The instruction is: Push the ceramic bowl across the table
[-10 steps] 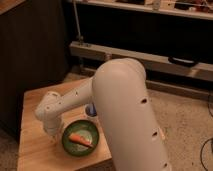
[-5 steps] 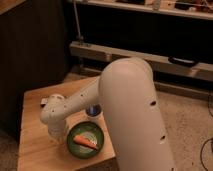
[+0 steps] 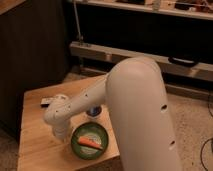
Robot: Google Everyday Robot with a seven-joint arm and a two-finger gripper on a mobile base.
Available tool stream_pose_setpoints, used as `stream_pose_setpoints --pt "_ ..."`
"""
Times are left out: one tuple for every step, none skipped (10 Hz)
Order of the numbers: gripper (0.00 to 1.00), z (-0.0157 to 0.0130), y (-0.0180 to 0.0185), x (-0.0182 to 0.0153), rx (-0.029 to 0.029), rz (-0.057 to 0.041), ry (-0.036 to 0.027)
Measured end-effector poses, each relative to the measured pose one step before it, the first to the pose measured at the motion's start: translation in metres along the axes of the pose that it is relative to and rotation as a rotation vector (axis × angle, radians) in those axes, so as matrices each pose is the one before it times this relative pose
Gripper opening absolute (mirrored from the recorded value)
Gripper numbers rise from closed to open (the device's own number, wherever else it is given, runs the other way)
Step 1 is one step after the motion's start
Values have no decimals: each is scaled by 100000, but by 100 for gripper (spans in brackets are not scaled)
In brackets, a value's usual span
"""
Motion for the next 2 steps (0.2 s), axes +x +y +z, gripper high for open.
stream_pose_setpoints --pt "0 -135 -633 901 740 3018 -114" --pt "0 -329 -323 344 135 2315 -1806"
